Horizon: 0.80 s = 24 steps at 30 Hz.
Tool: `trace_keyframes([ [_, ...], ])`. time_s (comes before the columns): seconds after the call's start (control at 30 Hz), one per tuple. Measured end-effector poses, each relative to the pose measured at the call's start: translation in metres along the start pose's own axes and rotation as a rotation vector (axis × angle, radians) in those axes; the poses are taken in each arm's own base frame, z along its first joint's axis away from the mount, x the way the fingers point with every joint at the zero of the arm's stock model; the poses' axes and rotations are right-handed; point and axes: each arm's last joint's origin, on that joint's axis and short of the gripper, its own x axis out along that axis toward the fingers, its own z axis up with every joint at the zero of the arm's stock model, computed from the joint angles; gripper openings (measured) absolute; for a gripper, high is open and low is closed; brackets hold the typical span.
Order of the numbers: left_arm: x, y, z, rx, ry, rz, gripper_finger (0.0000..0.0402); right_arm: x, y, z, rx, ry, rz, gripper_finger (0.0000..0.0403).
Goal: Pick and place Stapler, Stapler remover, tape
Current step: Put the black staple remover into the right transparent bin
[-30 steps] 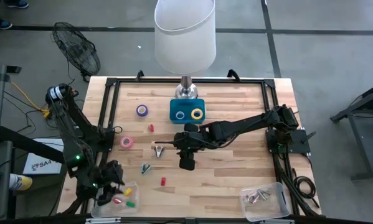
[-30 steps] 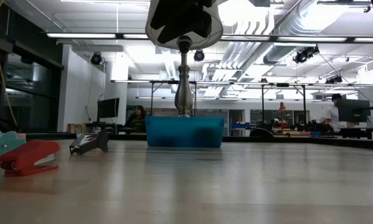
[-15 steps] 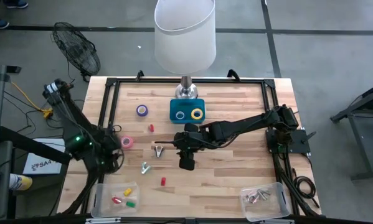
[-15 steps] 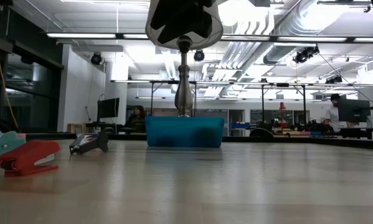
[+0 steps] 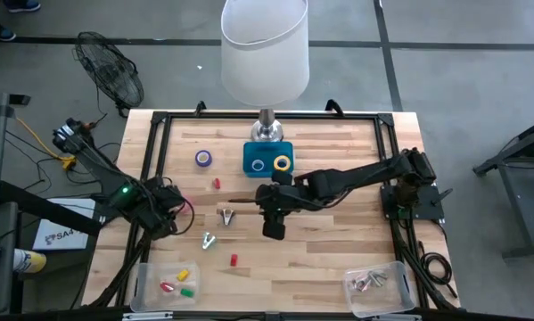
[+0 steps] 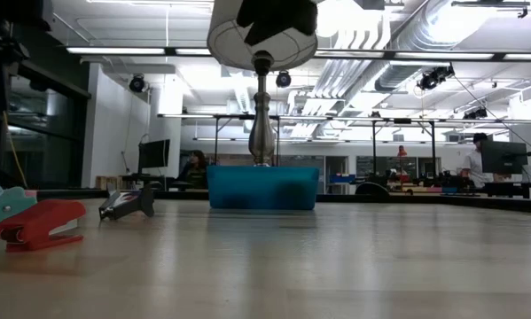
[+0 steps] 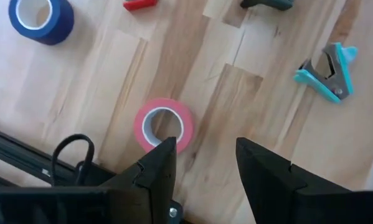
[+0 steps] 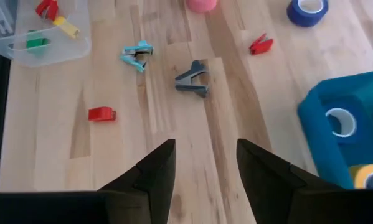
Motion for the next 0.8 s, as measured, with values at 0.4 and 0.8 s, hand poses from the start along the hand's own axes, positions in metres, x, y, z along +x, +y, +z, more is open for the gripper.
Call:
trace_keyframes([
  [0.4,0.002,0.001,0.005,-0.012,-0.028,0.006,0.0161,0.003,0.010,-0.035,0.044,-0.031,0.057,0.0158],
  [0.8,0.002,-0.003,0.007,-0.026,-0.039,-0.026,0.0161,-0.028,-0.018,-0.089,0.289,-0.136,0.064,0.0157],
])
